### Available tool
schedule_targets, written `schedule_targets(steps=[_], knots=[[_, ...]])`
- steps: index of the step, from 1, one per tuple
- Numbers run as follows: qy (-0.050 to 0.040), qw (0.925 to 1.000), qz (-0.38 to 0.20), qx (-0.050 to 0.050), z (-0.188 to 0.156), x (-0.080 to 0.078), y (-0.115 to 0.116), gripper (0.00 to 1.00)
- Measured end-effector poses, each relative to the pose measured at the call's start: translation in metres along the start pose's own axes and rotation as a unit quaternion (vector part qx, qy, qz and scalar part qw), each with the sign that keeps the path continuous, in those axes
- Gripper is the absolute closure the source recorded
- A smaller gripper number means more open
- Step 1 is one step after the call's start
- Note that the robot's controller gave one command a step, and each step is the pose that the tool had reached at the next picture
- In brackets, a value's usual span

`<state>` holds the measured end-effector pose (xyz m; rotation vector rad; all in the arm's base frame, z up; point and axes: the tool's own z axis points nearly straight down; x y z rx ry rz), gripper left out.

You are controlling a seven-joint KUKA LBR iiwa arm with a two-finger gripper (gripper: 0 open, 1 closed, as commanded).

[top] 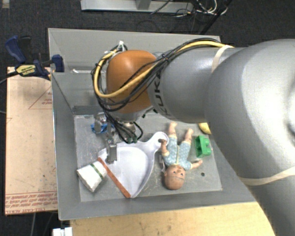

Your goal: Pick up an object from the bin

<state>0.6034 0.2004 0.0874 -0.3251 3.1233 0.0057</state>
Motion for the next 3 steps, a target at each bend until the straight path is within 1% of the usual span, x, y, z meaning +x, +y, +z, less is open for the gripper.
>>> schedule_targets(steps=[1, 2, 3], knots=[[0.0022, 0.9957, 0.092, 0.001, -0.024, -0.005, 0.008, 0.00], [-0.0033, 0.9999, 0.011, -0.002, -0.035, 0.011, -0.005, 0.00], [0.0006, 0.9962, -0.088, 0.001, -0.033, 0.017, -0.026, 0.00]])
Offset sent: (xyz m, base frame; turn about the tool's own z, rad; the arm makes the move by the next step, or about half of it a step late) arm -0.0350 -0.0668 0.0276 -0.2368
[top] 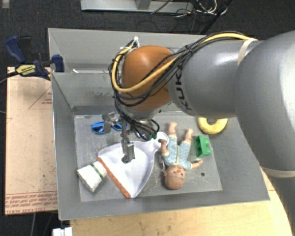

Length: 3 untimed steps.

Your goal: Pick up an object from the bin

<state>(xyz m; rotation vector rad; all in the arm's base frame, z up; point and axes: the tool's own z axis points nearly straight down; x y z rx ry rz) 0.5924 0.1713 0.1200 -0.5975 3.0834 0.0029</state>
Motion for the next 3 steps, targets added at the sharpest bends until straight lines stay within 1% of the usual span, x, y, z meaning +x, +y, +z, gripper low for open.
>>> schedule_targets(steps=[1, 2, 3], knots=[[-0.0059, 0.9541, -0.299, 0.000, 0.038, -0.019, 0.009, 1.00], [-0.0067, 0.9339, -0.358, 0.000, 0.049, -0.023, 0.009, 1.00], [-0.0029, 0.9395, -0.342, -0.003, 0.012, -0.022, 0.010, 1.00]])
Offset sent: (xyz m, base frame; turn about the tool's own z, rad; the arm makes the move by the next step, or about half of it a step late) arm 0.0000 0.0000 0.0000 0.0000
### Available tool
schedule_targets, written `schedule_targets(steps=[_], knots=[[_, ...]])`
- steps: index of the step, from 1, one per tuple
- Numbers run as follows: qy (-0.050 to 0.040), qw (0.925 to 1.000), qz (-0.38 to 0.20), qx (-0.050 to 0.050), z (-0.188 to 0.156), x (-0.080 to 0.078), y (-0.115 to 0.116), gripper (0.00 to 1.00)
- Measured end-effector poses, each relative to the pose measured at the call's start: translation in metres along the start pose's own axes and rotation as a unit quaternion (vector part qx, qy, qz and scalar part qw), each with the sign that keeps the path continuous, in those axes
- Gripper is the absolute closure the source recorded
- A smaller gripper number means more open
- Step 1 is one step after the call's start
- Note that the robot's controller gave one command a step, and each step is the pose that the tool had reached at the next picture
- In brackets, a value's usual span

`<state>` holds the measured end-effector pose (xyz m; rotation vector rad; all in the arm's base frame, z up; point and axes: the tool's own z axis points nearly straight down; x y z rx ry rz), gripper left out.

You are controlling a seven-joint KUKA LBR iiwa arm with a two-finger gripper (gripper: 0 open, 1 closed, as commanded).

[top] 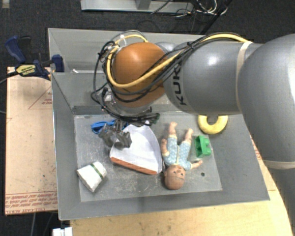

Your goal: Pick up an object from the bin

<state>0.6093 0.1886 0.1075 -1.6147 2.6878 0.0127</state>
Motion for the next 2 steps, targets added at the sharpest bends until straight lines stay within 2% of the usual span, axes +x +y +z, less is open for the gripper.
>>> schedule_targets(steps=[1, 2], knots=[[-0.0023, 1.0000, 0.000, 0.003, -0.064, -0.009, 0.001, 1.00], [-0.0021, 0.9994, -0.034, 0.001, -0.116, -0.013, -0.004, 1.00]])
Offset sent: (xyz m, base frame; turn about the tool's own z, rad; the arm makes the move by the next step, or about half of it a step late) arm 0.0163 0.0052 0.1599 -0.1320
